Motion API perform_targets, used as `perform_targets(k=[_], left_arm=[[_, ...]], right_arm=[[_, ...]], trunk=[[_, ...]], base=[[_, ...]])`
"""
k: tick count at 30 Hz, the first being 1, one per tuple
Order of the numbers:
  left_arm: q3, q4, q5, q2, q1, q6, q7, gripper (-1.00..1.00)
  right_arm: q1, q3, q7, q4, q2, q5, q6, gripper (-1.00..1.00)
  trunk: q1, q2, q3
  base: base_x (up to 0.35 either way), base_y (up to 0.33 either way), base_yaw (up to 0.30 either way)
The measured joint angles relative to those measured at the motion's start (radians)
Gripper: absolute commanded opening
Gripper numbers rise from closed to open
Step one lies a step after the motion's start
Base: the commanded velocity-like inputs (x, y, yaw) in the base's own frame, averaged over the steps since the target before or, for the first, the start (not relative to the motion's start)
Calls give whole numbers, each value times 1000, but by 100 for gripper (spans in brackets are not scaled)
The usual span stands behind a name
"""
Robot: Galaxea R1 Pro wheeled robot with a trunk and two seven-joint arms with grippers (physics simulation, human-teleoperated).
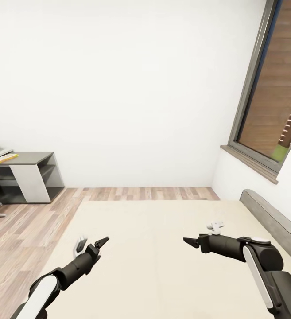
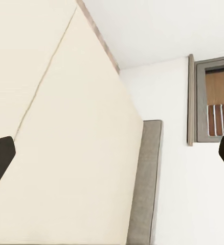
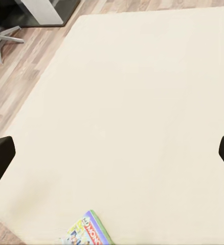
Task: Put all the toys in the child's room - the three board games (two on the bed and one on the table), the two jigsaw puzzles on the table, and the tennis ball on the table - inside the toy box on the table in the child's room.
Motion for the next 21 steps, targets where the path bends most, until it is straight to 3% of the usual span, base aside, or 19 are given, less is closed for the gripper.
perform_targets(k=[3,4,7,15,21], left_arm=[[-1,30,2,-1,-13,3,0,100],[-6,135,-2,-5,-60,30,3,100],[-8,207,-2,-8,-87,42,2,100],[-9,280,-3,-10,-118,51,2,100],[-11,321,-5,-12,-137,54,4,100]], right_arm=[[1,1,0,0,1,0,3,100],[1,1,-5,2,5,0,9,100],[0,1,-6,5,6,1,11,100],[-2,11,-4,40,6,0,13,100],[-22,68,-2,151,6,0,15,100]], trunk=[[0,0,0],[0,0,0],[0,0,0],[0,0,-8],[0,0,-16]], base=[[0,0,0],[0,0,0],[0,0,0],[0,0,0],[0,0,0]])
